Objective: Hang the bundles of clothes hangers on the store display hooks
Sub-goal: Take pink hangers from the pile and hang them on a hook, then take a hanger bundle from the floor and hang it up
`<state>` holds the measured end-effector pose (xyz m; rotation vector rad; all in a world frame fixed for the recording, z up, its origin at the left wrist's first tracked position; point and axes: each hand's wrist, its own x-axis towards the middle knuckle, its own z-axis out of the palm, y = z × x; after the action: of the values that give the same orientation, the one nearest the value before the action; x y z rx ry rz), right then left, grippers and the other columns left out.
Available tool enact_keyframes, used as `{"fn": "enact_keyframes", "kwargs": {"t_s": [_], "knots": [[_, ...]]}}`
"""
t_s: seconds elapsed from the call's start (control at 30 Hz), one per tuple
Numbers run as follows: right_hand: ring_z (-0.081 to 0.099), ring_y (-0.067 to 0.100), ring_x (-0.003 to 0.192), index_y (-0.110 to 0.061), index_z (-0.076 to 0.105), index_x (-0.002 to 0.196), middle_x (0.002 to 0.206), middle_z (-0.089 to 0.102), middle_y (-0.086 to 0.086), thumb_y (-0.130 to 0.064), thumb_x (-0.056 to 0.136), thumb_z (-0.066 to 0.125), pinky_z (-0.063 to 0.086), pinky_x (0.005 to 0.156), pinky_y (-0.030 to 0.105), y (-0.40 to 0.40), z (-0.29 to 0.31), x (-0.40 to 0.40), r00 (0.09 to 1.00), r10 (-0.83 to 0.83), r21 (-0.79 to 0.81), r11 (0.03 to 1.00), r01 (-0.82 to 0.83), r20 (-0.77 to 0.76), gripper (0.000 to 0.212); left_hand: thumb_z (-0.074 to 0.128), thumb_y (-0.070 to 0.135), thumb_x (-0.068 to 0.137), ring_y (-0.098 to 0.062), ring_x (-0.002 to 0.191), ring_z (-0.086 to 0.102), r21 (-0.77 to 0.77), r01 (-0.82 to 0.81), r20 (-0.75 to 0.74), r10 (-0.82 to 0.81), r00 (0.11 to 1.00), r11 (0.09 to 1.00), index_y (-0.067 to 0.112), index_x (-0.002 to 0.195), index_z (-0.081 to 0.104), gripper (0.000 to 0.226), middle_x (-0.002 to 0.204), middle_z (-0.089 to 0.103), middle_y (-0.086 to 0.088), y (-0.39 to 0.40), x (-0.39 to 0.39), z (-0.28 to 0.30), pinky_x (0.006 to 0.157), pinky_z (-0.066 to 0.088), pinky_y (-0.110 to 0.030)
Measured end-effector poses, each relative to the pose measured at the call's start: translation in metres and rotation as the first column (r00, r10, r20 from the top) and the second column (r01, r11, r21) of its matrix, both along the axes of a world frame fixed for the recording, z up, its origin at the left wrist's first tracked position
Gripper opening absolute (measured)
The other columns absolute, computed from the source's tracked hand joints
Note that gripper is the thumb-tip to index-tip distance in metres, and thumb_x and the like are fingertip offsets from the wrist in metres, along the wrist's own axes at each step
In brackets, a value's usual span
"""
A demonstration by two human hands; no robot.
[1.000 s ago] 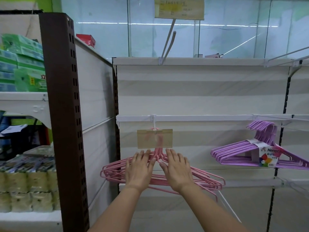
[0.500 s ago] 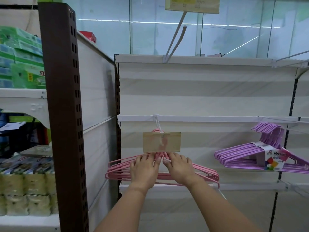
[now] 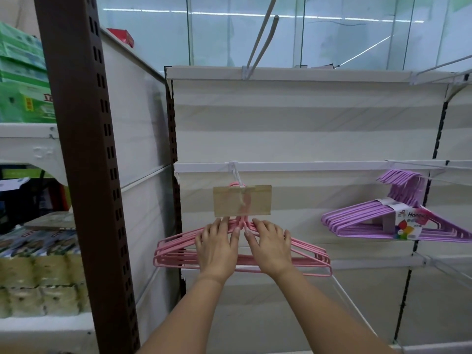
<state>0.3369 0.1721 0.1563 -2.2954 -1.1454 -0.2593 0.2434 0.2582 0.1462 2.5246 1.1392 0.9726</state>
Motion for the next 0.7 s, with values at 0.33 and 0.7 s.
{"fn": "enact_keyframes", "kwargs": {"t_s": [0.33, 0.7], "knots": [[0.022, 0.017, 0.141, -0.027, 0.024, 0.149, 0.153, 0.028, -0.005, -0.04, 0.102, 0.026, 0.005, 0.118, 0.045, -0.023, -0.004, -0.009, 0.997, -0.052, -0.048, 0.997, 0.055, 0.064, 0.049, 0.029, 0.03, 0.103, -0.013, 0.148, 0.008, 0.082, 0.095, 0.062, -0.1, 0.993, 0.992, 0.025, 0.151, 0.021, 0.049, 0.159, 0.018, 0.005, -0.017, -0.02, -0.005, 0.12, -0.003, -0.035], [0.042, 0.022, 0.129, -0.02, 0.043, 0.14, 0.14, 0.049, 0.0, -0.058, 0.072, -0.001, 0.024, 0.11, 0.038, -0.097, -0.041, -0.001, 0.969, -0.247, 0.081, 0.966, 0.244, 0.023, 0.089, 0.037, 0.02, 0.094, -0.022, 0.118, 0.052, 0.064, 0.293, 0.368, -0.295, 0.882, 0.954, 0.016, 0.125, 0.059, 0.039, 0.128, 0.058, -0.001, -0.091, 0.006, -0.032, 0.098, 0.045, -0.036]]}}
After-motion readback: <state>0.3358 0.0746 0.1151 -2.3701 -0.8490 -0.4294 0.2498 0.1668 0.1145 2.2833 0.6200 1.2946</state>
